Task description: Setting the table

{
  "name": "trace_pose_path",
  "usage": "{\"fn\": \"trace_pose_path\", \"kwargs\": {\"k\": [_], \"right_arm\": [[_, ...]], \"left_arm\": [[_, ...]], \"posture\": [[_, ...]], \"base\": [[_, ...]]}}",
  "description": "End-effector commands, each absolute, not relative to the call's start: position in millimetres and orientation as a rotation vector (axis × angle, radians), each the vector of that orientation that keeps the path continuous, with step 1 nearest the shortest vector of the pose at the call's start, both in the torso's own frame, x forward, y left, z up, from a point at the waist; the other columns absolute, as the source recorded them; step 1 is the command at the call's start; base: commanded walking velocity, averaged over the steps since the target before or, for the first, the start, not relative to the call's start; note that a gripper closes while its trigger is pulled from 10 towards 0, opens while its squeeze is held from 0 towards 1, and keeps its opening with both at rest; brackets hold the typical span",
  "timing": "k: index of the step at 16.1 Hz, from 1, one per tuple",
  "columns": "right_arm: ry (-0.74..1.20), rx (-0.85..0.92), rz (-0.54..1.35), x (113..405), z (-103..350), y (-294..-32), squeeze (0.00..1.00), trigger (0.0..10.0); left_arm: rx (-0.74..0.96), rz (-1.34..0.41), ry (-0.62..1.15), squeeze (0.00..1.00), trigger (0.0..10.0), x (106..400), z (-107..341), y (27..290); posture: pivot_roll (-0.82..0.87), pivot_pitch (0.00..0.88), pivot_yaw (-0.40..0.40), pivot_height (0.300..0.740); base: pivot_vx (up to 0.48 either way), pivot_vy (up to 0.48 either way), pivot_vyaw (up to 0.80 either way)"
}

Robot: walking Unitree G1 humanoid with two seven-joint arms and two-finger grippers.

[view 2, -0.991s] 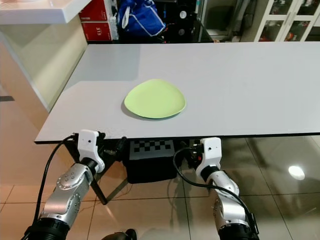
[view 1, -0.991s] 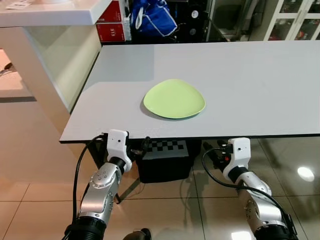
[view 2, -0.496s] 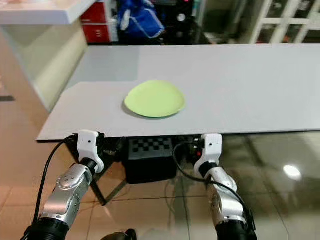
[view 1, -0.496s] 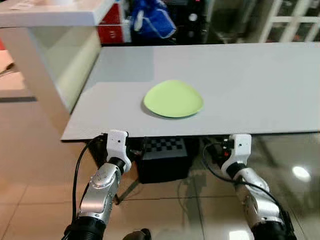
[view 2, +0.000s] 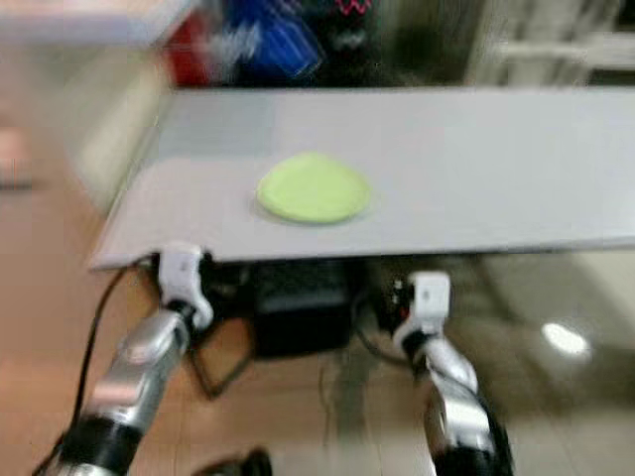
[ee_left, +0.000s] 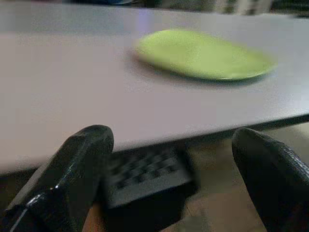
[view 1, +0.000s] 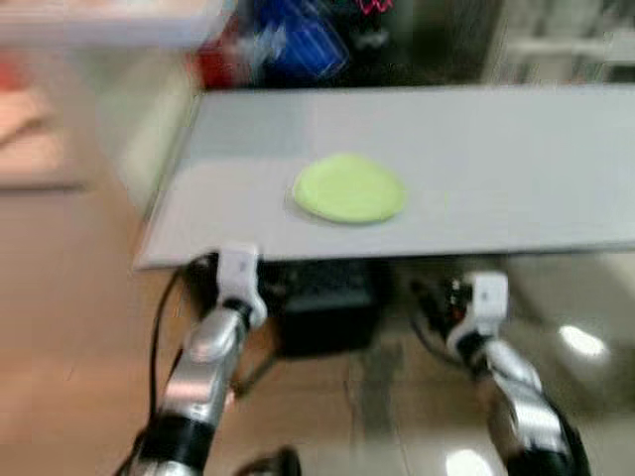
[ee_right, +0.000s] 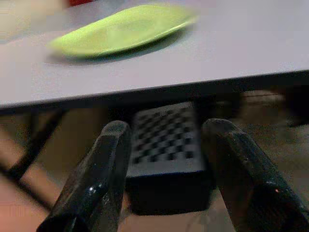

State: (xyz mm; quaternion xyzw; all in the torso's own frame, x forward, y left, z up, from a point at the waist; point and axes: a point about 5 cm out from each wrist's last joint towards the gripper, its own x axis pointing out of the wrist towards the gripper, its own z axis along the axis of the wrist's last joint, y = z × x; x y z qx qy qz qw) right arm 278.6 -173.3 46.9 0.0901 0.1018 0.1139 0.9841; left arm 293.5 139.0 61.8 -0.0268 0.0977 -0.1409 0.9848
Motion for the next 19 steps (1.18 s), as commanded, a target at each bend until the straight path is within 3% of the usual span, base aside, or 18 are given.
{"fn": "trace_pose_path", "kwargs": {"k": [1, 19], "right_arm": [[0.200, 0.186, 0.238, 279.4, 48.7, -170.2, 0.00, 10.0], [0.206, 0.189, 0.259, 275.0, 45.5, -169.2, 0.00, 10.0]], "left_arm": [[-0.053, -0.271, 0.231, 0.00, 10.0, 295.0, 58.7, 142.5], [-0.010, -0.272, 0.246, 0.00, 10.0, 298.9, 58.2, 145.1]], "posture": [[-0.06, 0.000, 0.065, 0.740], [-0.06, 0.000, 0.063, 0.740]], "base": [[0.000, 0.480, 0.00], [0.000, 0.479, 0.00]]}}
